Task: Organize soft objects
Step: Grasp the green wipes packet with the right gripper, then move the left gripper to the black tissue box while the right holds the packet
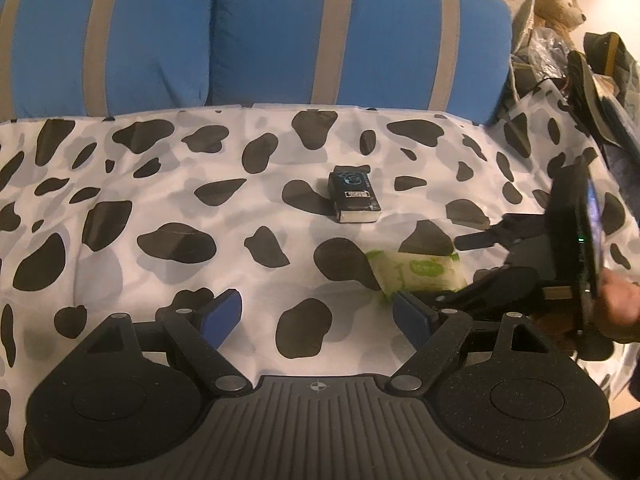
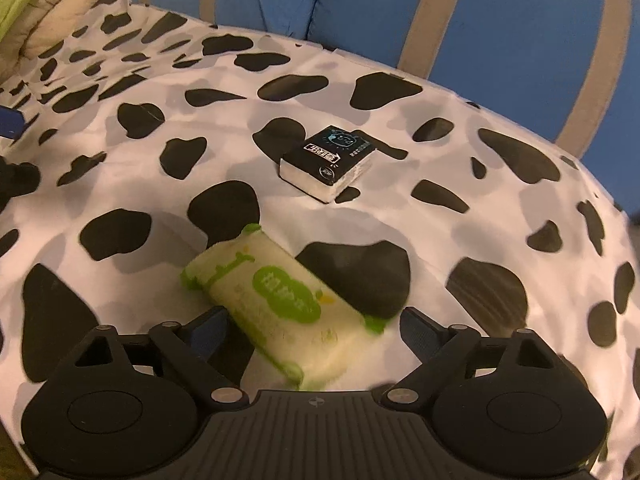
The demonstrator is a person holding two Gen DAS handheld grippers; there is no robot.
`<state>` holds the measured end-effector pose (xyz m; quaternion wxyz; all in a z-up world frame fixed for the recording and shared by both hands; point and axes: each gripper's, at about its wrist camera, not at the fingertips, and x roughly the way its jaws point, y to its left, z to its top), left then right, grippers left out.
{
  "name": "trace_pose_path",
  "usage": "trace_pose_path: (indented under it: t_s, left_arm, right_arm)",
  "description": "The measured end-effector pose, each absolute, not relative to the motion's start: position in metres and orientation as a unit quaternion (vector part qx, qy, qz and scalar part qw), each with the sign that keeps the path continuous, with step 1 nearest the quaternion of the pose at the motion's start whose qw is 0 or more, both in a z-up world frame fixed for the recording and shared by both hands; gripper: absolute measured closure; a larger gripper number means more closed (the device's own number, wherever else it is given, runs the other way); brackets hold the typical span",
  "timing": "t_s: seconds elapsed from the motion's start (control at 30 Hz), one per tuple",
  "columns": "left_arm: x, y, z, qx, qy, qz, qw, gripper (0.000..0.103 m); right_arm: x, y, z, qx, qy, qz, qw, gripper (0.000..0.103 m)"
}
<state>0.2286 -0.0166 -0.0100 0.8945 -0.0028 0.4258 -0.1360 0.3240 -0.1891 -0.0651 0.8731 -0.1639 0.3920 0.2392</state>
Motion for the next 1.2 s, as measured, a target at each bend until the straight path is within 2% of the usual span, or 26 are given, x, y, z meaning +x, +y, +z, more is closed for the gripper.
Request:
trace_pose_path:
  t_s: [0.3,0.37,0.5,0.73,1.2]
  left_arm:
    - [0.235,-0.009,-0.011,-0.023,0.439,-0.134,0.888,0.02]
    - [0.235,-0.01,-0.012,-0.021,0.441,-0.134,0.887,0.02]
    - [0.237,-0.011,-0.013,-0.021,0.445,-0.135,0.885,0.02]
    - [0.237,-0.018,-0.014,-0.018,0.448,-0.143,0.883,0.02]
    - [0.232,-0.026,-0.019,-0.006,0.454,-0.146,0.879,0.02]
  right_arm:
    - [0.347,-0.176,-0.073,-0.148,0.394,0.262,0.868,0.013]
    - [0.35,-0.177,-0.073,-0.135,0.397,0.272,0.866,0.017]
    - [0.349,-0.177,-0.071,-0.119,0.405,0.29,0.859,0.034]
    - [0.343,-0.173,-0.064,-0.128,0.43,0.315,0.836,0.049]
    - [0.324,-0.165,-0.056,-0.151,0.425,0.288,0.845,0.051]
